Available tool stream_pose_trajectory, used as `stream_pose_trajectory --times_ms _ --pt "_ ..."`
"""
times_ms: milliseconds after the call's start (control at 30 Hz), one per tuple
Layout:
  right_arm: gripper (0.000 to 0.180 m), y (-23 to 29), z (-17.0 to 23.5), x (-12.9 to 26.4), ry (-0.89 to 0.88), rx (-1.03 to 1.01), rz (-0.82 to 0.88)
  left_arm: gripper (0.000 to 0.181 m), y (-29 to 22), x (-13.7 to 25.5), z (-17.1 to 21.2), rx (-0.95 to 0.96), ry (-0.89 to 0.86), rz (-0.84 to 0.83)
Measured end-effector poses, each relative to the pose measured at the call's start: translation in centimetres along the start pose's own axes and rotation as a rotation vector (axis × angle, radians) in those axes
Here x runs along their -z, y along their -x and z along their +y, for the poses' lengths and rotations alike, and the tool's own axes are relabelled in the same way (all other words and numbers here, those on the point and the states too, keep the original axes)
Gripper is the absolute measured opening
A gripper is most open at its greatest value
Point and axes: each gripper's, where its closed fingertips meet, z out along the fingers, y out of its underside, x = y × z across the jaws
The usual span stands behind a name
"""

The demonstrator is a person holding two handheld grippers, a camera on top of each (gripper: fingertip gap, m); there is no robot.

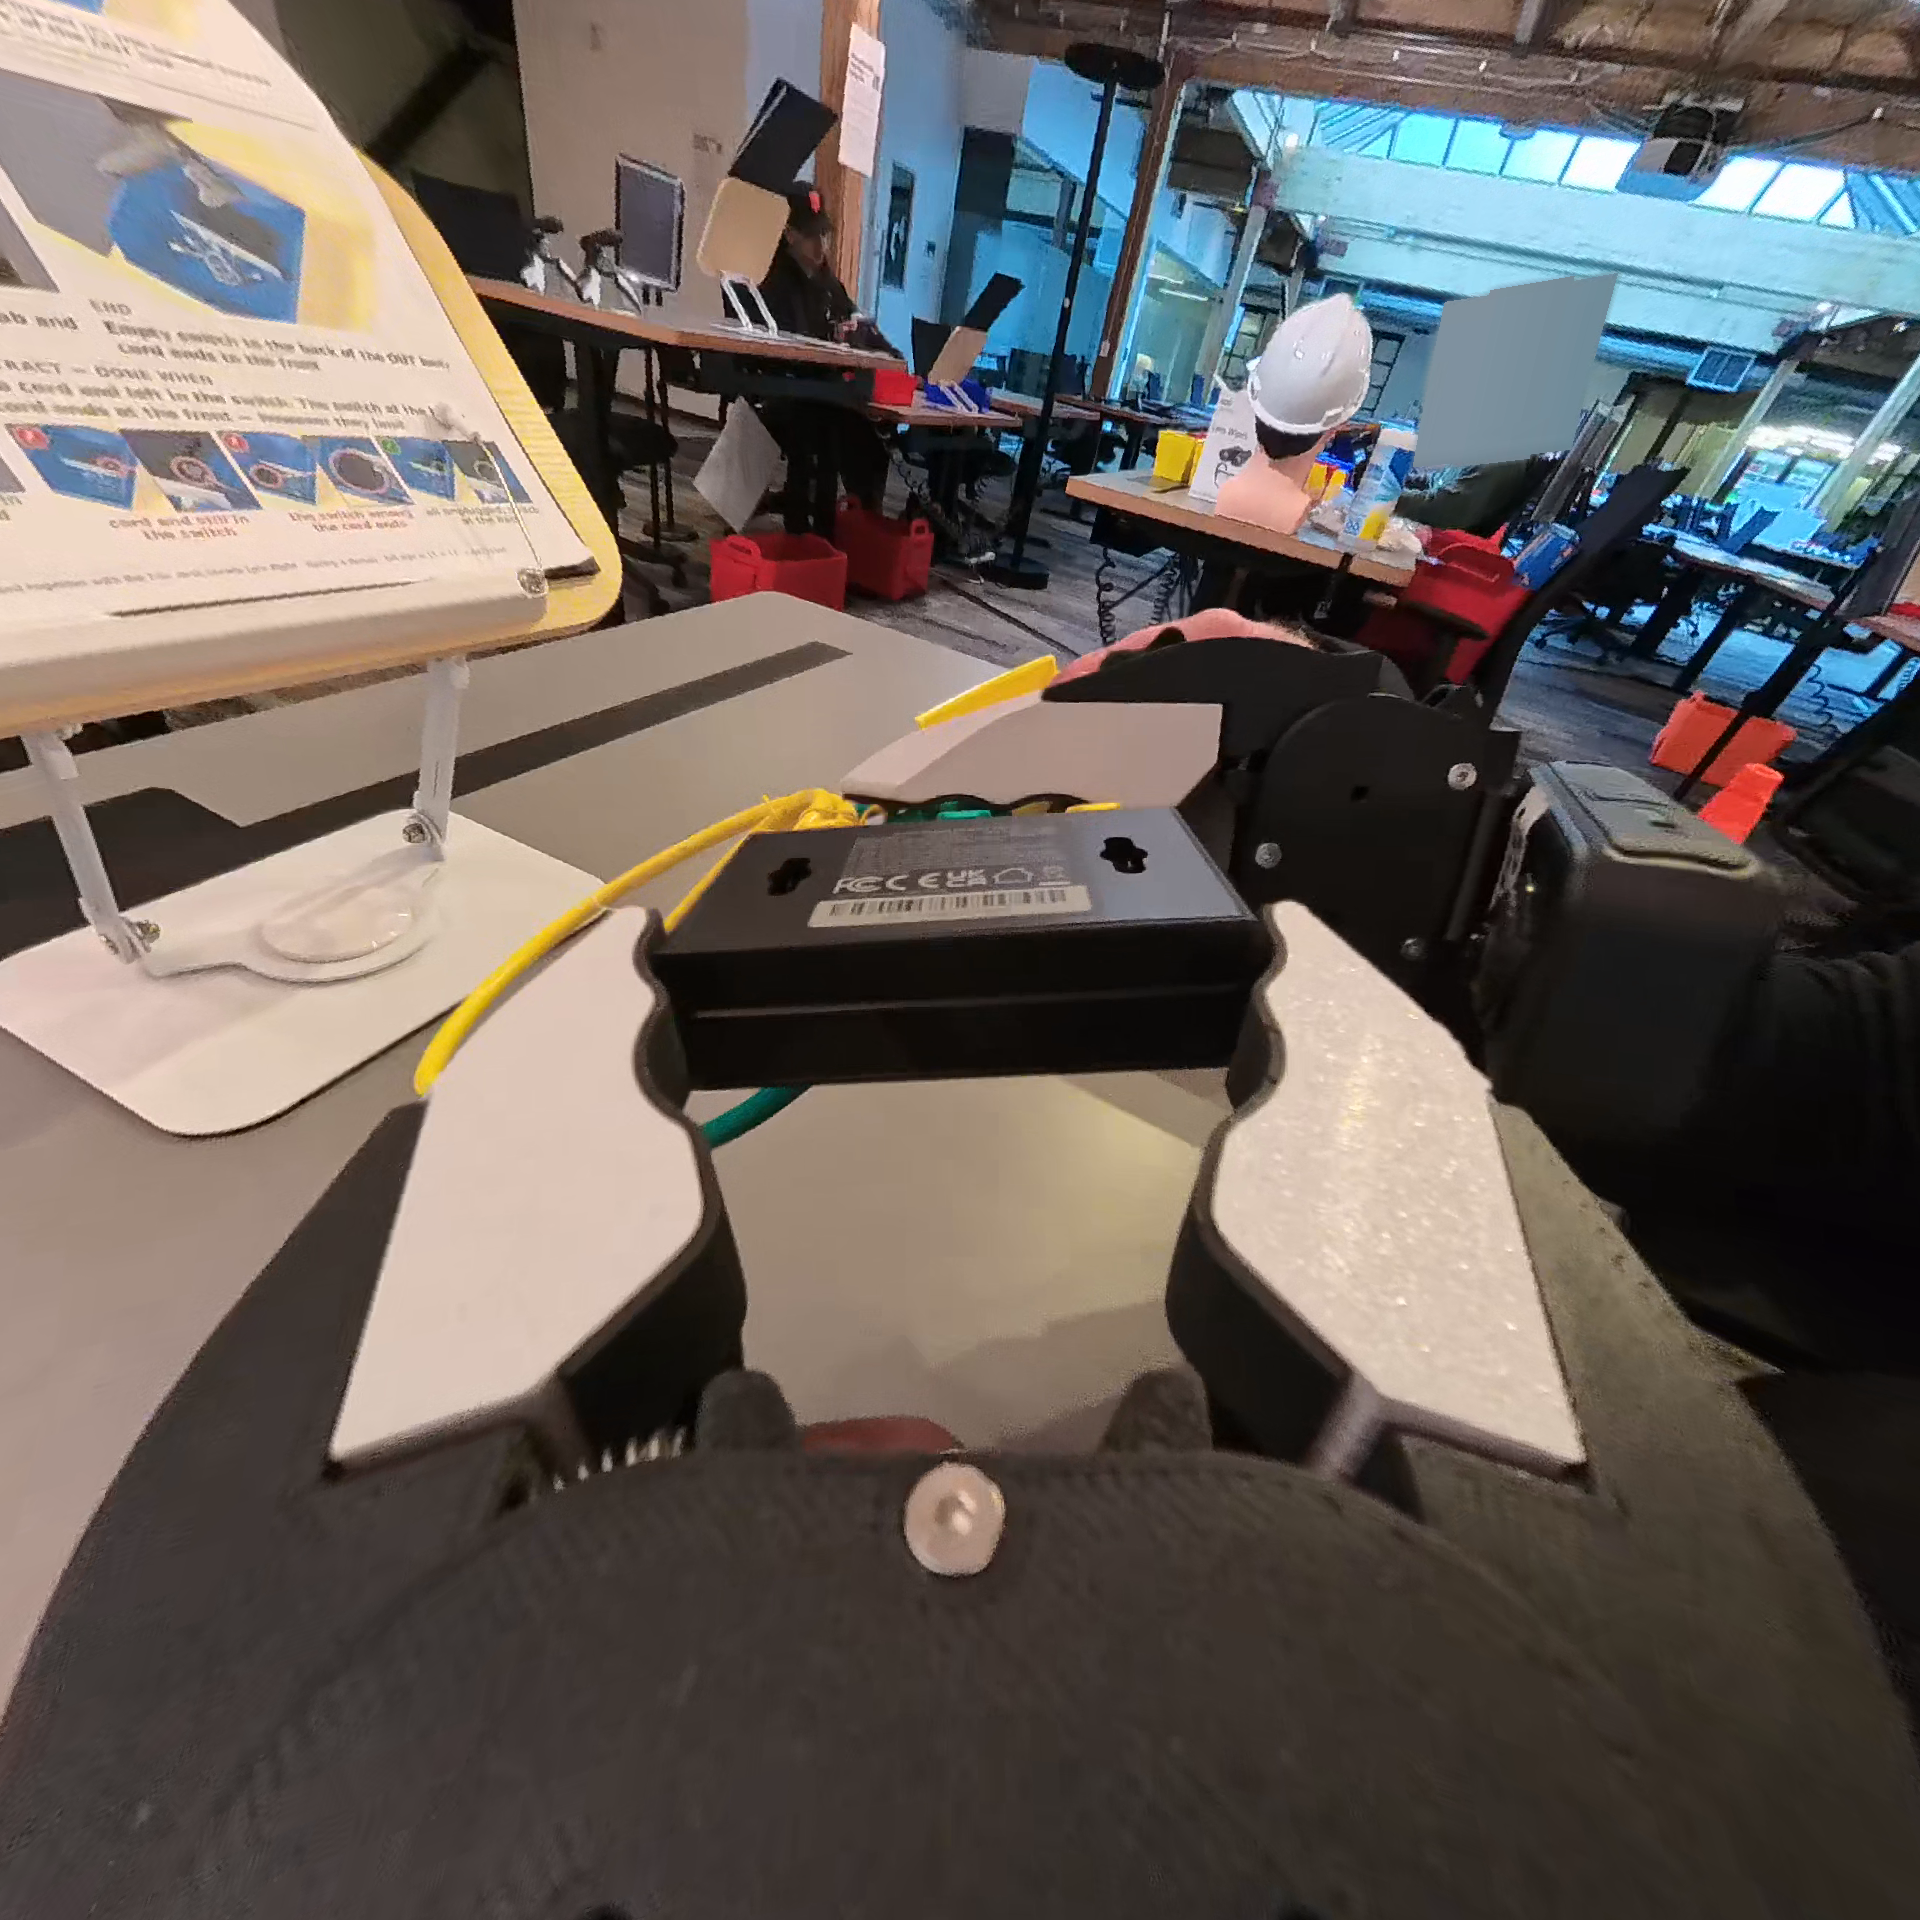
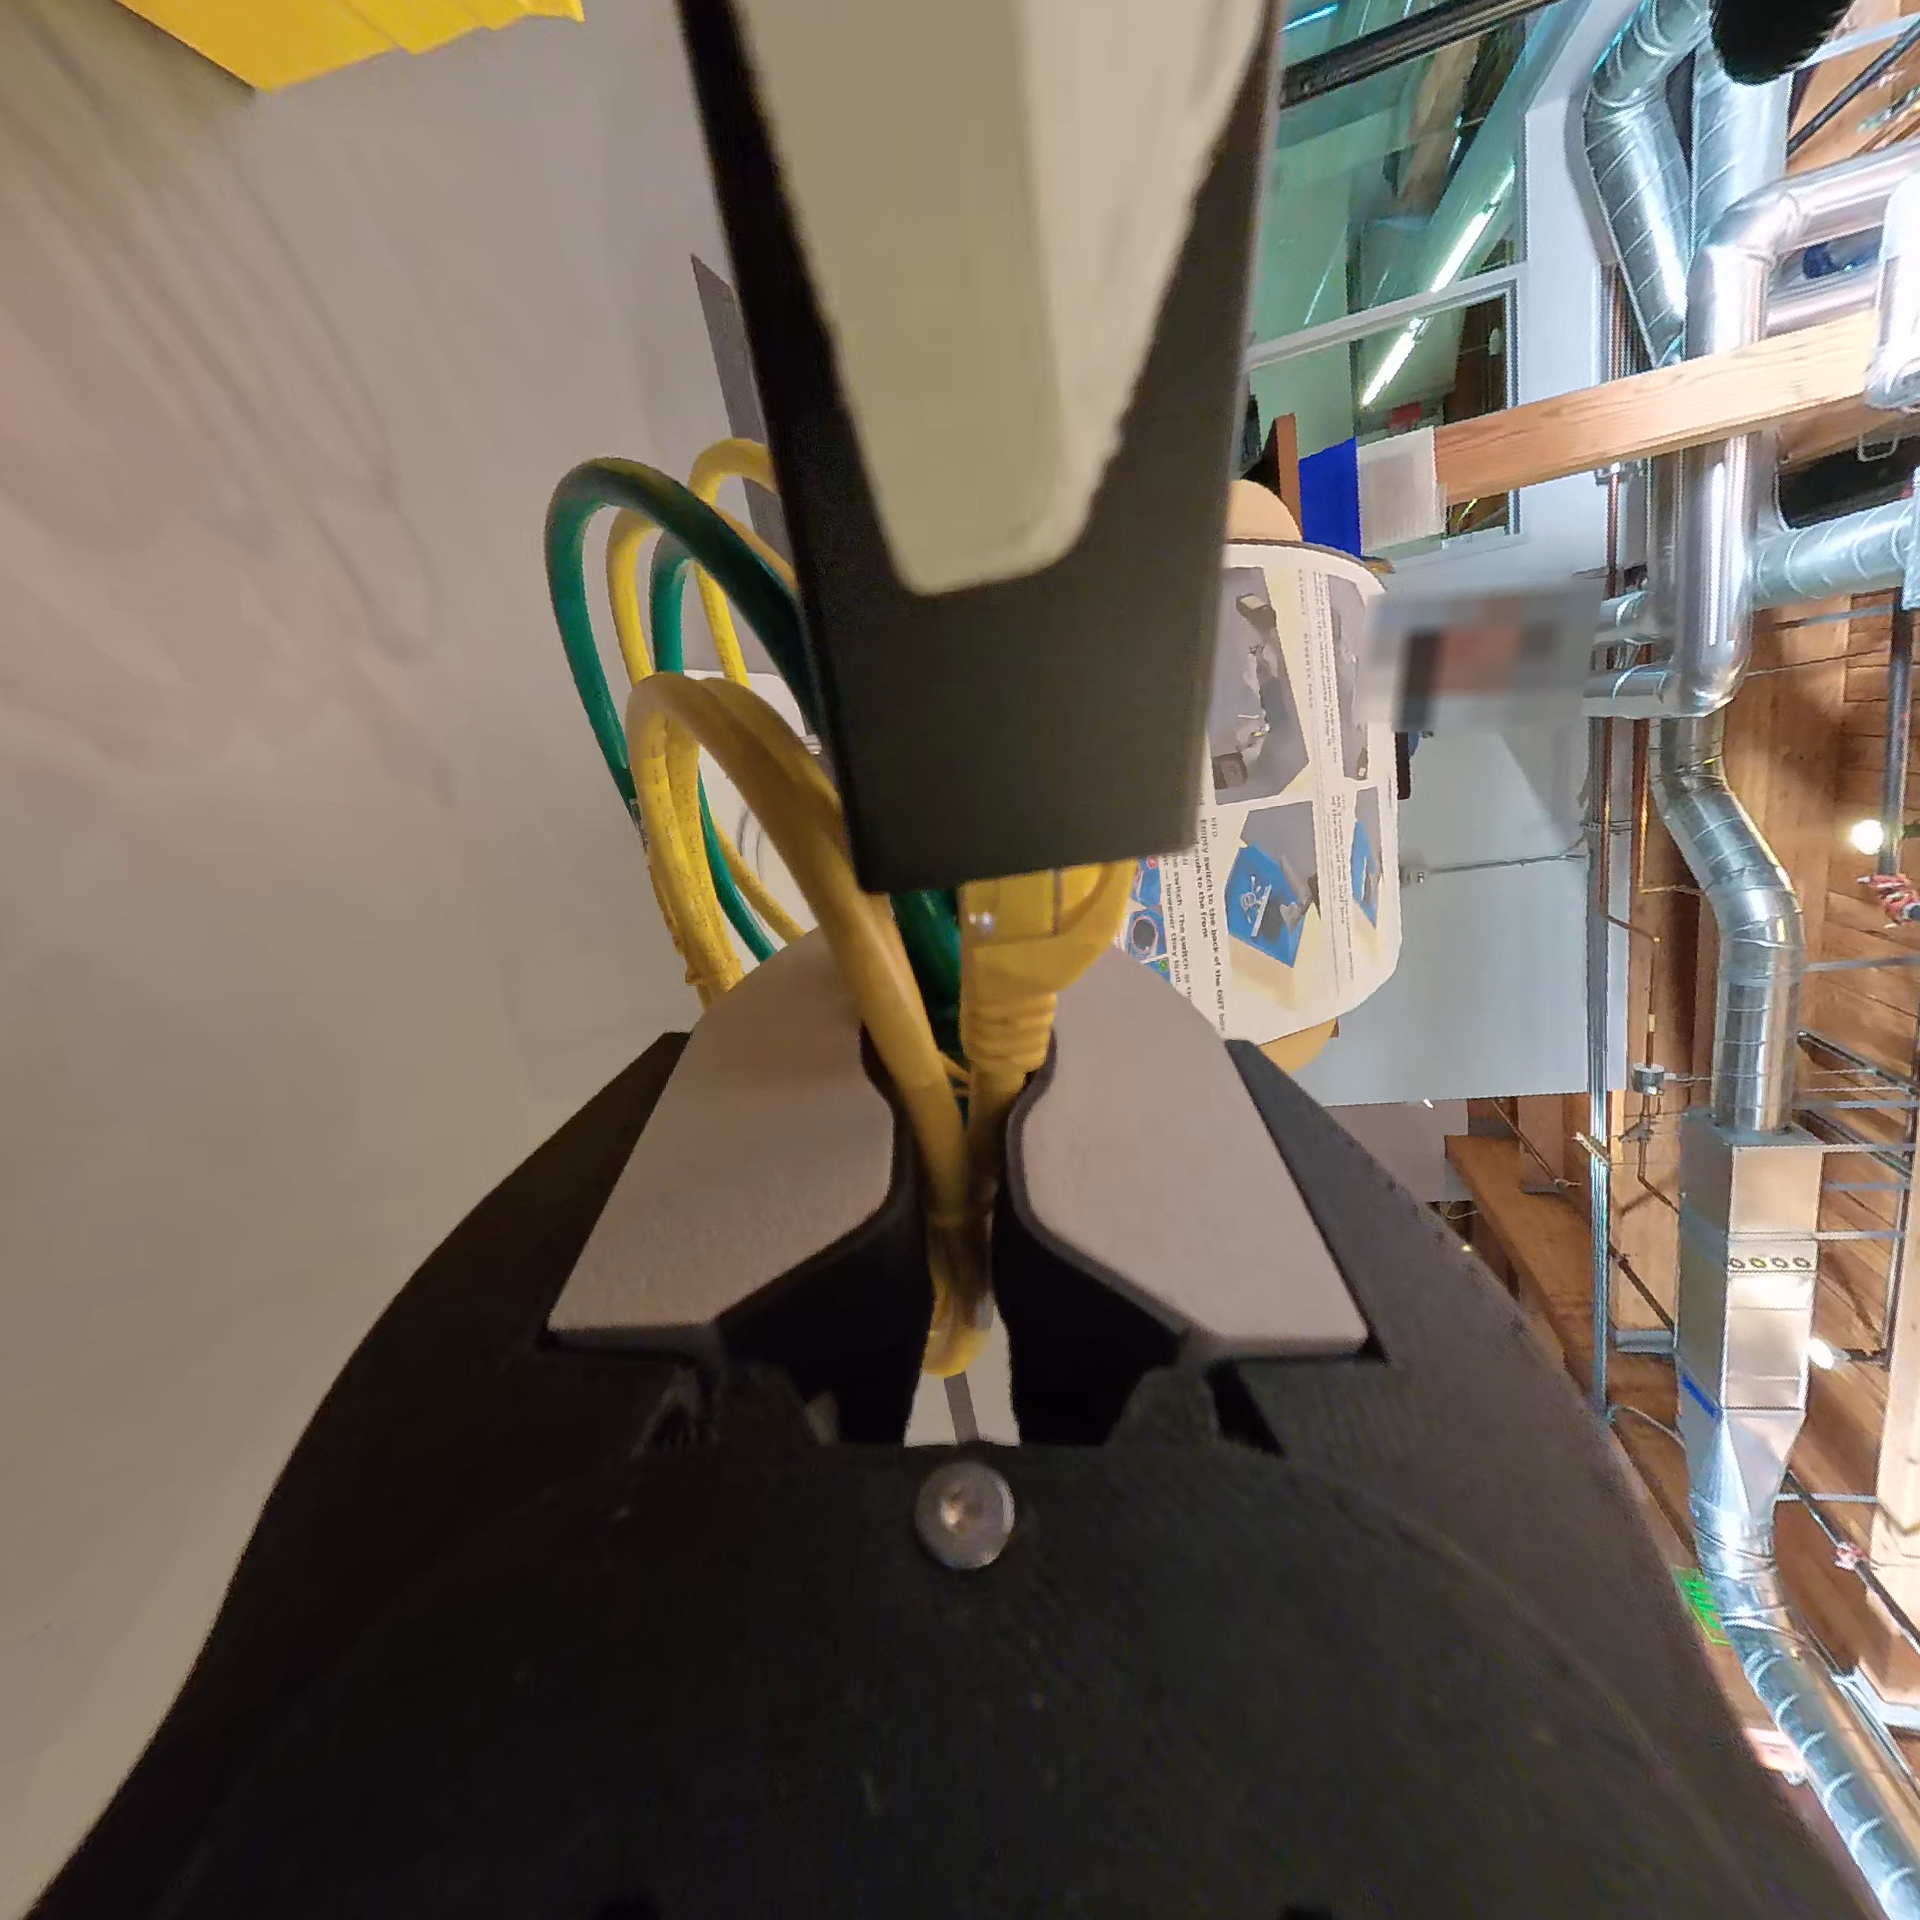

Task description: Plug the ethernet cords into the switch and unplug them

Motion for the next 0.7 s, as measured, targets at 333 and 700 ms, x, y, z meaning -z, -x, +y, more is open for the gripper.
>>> stream_pose_trajectory --times_ms 333,700 --pt "0.021 -0.1 -0.9 0.8 -0.076 -0.036 -0.025 0.101 -0.3 0.6 -0.8 0.02 -0.007 0.053" --pt "0.043 0.5 -2.2 3.3 -0.258 -0.13 -0.162 0.1 -0.7 0.7 -2.0 0.105 -0.082 0.1"
